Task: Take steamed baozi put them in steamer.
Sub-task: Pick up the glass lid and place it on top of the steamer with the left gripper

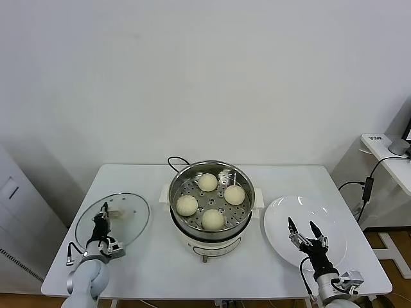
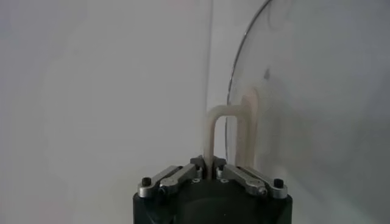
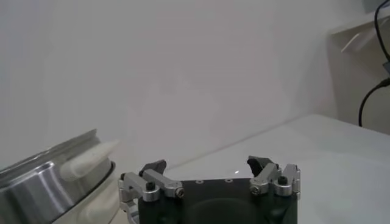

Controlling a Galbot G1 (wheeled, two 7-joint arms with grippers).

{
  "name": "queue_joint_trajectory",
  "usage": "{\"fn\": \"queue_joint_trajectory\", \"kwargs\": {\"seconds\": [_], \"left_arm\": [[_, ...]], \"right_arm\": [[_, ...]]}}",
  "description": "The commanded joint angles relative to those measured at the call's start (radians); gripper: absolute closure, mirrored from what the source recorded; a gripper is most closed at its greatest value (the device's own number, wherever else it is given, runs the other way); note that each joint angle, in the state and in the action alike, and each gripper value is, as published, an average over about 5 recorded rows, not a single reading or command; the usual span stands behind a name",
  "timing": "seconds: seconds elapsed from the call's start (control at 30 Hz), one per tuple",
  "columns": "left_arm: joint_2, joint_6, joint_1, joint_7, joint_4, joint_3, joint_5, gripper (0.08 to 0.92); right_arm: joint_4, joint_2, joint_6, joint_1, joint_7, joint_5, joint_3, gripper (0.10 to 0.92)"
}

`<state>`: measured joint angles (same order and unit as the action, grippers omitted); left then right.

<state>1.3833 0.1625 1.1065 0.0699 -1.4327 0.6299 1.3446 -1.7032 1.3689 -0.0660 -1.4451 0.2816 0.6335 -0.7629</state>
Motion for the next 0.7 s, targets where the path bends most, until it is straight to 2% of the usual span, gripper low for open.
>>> {"fn": "queue_joint_trajectory", "kwargs": {"seconds": [0.03,0.1,0.2,0.3,0.4,0.53,0.7], "left_arm": [[0.025,0.421,0.138,-0.080,-0.391,-0.043,0.007,0.866],[0.022,0.508,0.162,-0.104,-0.462,-0.071,0.046,0.866],[0.022,0.609,0.171,-0.221,-0.566,-0.112,0.116,0.868],[0.030,0.623,0.154,-0.346,-0.642,-0.151,0.172,0.869],[0.056,0.623,0.114,-0.421,-0.676,-0.206,0.255,0.869],[0.122,0.623,0.071,-0.474,-0.688,-0.265,0.358,0.869],[0.193,0.623,0.030,-0.488,-0.679,-0.334,0.428,0.869]], "right_arm": [[0.003,0.000,-0.003,0.002,0.001,0.003,0.006,0.203],[0.001,0.000,-0.003,0.003,0.000,0.005,0.008,0.203],[-0.005,0.001,0.000,0.004,0.001,0.005,0.012,0.203],[-0.007,0.001,0.000,0.005,0.001,0.005,0.017,0.203],[-0.005,0.002,-0.001,0.005,0.001,0.007,0.020,0.203],[-0.005,0.000,-0.002,0.005,0.001,0.009,0.018,0.203],[-0.002,-0.007,0.002,0.007,0.001,0.008,0.010,0.203]]}}
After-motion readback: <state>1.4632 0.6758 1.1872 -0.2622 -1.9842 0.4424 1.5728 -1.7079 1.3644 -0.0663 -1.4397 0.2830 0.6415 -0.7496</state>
